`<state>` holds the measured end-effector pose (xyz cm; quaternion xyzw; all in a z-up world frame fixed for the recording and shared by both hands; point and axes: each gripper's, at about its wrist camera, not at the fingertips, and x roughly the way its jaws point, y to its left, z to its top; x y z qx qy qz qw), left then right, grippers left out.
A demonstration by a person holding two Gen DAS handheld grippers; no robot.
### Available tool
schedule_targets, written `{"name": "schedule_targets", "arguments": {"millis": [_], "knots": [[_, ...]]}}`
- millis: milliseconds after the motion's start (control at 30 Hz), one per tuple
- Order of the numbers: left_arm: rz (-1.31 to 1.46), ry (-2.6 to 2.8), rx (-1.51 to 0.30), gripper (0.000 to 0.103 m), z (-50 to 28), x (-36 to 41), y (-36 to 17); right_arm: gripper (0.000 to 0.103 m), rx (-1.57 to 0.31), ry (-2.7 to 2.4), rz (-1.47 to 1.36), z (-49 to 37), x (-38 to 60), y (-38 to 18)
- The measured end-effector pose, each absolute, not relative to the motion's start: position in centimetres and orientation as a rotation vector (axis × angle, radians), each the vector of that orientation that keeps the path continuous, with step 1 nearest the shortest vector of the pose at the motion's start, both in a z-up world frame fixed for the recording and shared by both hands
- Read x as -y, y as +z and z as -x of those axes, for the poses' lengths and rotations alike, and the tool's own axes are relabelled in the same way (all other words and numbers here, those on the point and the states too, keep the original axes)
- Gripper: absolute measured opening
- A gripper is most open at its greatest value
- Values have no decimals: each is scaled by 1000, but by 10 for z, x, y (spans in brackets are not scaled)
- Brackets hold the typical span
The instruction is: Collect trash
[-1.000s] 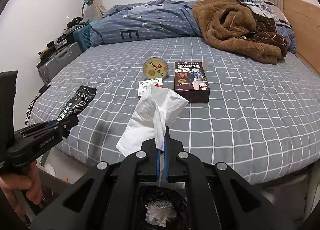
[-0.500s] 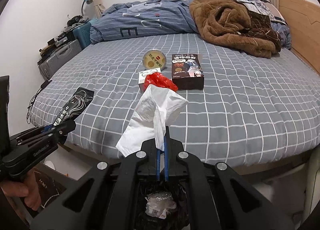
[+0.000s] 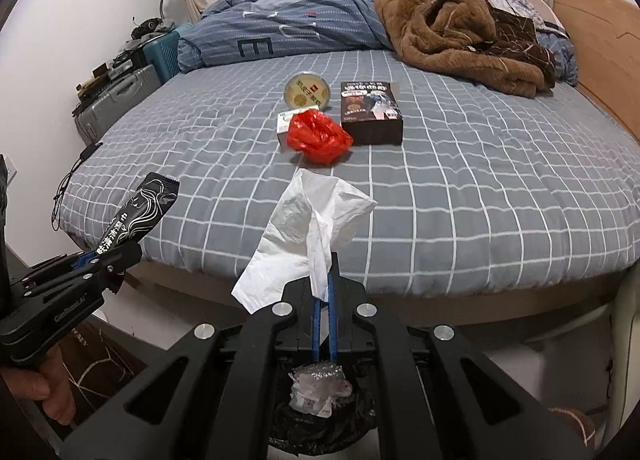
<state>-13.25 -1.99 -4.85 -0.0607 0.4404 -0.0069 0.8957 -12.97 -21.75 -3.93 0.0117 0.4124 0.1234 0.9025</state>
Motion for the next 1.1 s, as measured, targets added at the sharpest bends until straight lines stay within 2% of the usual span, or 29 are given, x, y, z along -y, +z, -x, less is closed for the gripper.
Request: {"name": "schedule_targets", "arguments": {"millis": [1100], "knots": [[102, -12, -1139, 17, 175, 28, -148, 2, -1091, 289, 16, 170, 207, -136]]}}
